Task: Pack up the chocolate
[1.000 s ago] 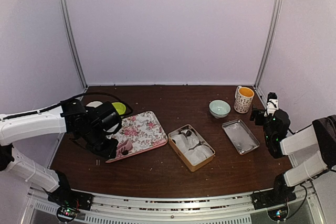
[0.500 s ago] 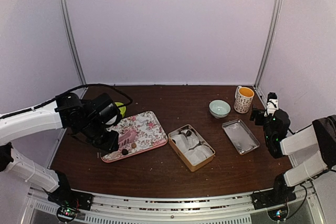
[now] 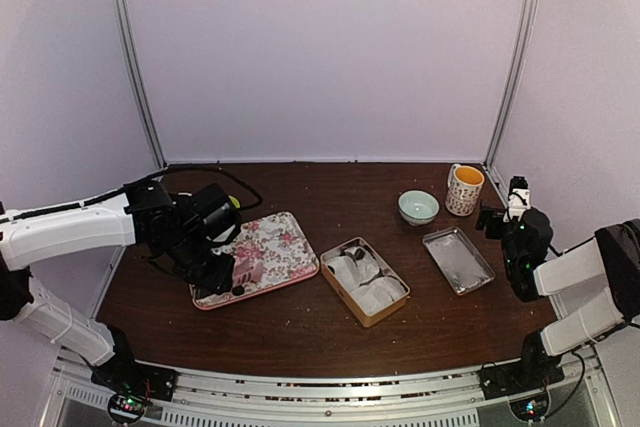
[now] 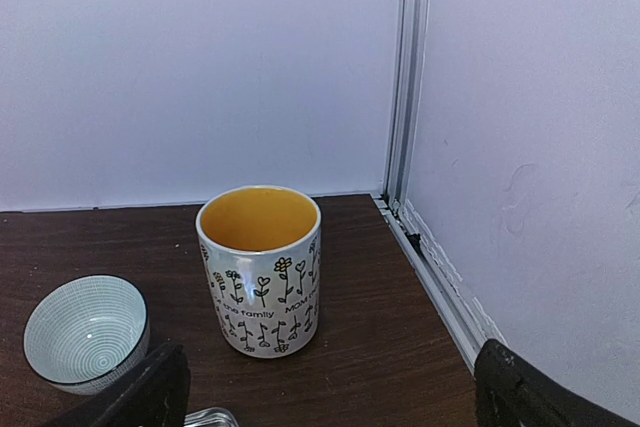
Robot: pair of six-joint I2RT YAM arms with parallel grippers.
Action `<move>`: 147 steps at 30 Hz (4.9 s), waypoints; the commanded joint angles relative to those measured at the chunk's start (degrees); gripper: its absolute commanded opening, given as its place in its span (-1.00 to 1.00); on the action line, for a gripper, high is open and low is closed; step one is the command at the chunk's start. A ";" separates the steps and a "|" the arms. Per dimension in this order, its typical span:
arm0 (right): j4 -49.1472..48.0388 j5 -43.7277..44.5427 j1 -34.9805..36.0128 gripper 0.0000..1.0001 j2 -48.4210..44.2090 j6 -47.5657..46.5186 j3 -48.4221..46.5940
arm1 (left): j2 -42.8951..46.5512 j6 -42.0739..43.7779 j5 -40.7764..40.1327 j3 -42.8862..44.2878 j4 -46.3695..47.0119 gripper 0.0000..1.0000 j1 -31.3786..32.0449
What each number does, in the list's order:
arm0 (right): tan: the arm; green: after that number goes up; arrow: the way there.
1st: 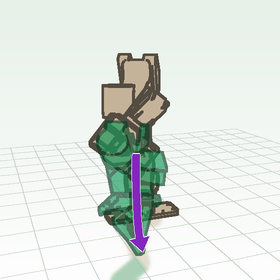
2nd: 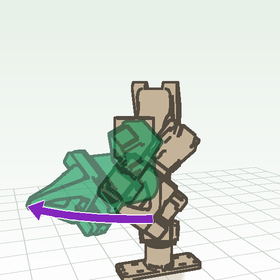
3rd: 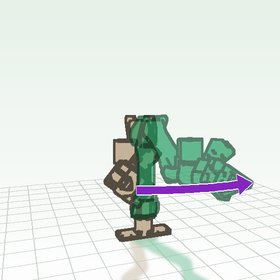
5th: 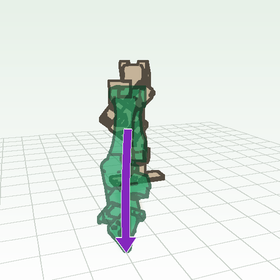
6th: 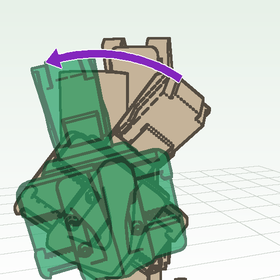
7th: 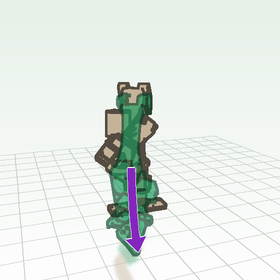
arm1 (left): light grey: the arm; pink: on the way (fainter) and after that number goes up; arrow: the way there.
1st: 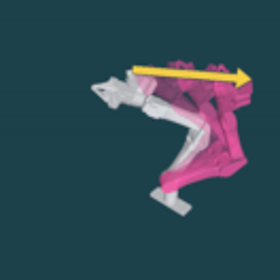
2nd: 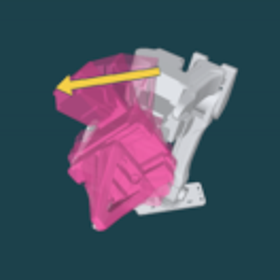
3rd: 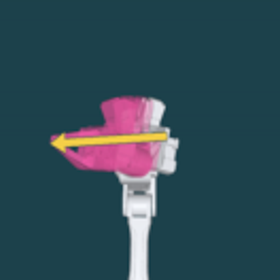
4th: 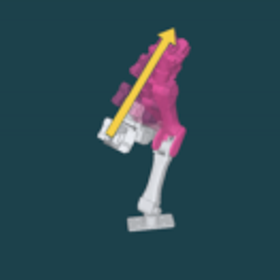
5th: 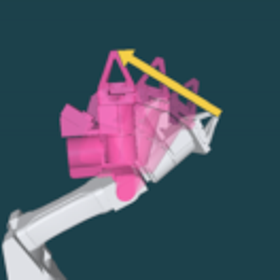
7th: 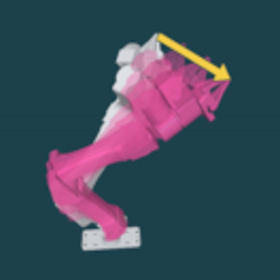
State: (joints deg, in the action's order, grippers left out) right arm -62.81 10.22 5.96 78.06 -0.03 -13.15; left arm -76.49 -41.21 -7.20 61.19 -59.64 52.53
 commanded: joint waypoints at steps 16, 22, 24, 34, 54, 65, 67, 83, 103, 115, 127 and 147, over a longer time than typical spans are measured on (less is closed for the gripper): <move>-0.12 -0.29 -0.51 1.00 -0.18 0.12 -0.89 | -3.39 1.28 -0.29 0.25 1.31 -0.34 -0.33; -0.13 -0.29 -0.51 1.00 -0.17 0.14 -0.77 | -2.91 1.30 -0.97 1.27 -0.48 -0.39 -0.33; -0.12 -0.29 -0.50 1.00 -0.18 0.13 -0.79 | -2.57 1.30 -0.97 1.43 -0.65 -0.40 -0.33; -0.12 -0.29 -0.51 1.00 -0.17 0.14 -0.81 | -0.85 1.05 -1.19 1.92 -0.73 -0.46 -0.28; -0.12 -0.29 -0.50 1.00 -0.14 0.12 -0.76 | -1.24 1.20 -1.28 2.42 -0.43 -0.21 -0.33; -0.21 -0.29 -0.49 1.00 -0.19 0.12 -0.83 | -3.05 1.48 -1.08 1.75 1.08 -0.30 -0.33; -0.13 -0.29 -0.51 1.00 -0.19 0.16 -0.79 | -3.07 1.55 -0.98 1.66 1.25 -0.32 -0.33; -0.11 -0.33 -0.51 1.00 -0.19 0.15 -0.79 | -4.24 1.99 -0.95 1.65 2.16 -0.61 -0.33; -0.12 -0.29 -0.54 1.00 -0.19 0.17 -0.74 | 0.46 1.59 -2.04 3.66 2.15 -0.71 -0.33; -0.12 -0.29 -0.50 1.00 -0.19 0.13 -0.82 | 1.09 -2.11 -3.96 -3.23 16.76 -0.68 -0.33; -0.12 -0.30 -0.55 1.00 -0.15 0.18 -0.79 | -13.61 -5.32 -18.32 -3.36 32.61 -0.68 -0.33; -0.12 -0.36 -0.51 1.00 -0.19 0.19 -0.85 | -31.53 -8.40 -11.85 4.54 27.42 -0.48 -2.42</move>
State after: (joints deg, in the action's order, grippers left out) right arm -62.78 10.20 5.96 78.06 -0.01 -13.15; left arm -105.10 -48.58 -21.71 65.73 -30.00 51.27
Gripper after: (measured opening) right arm 0.999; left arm 0.248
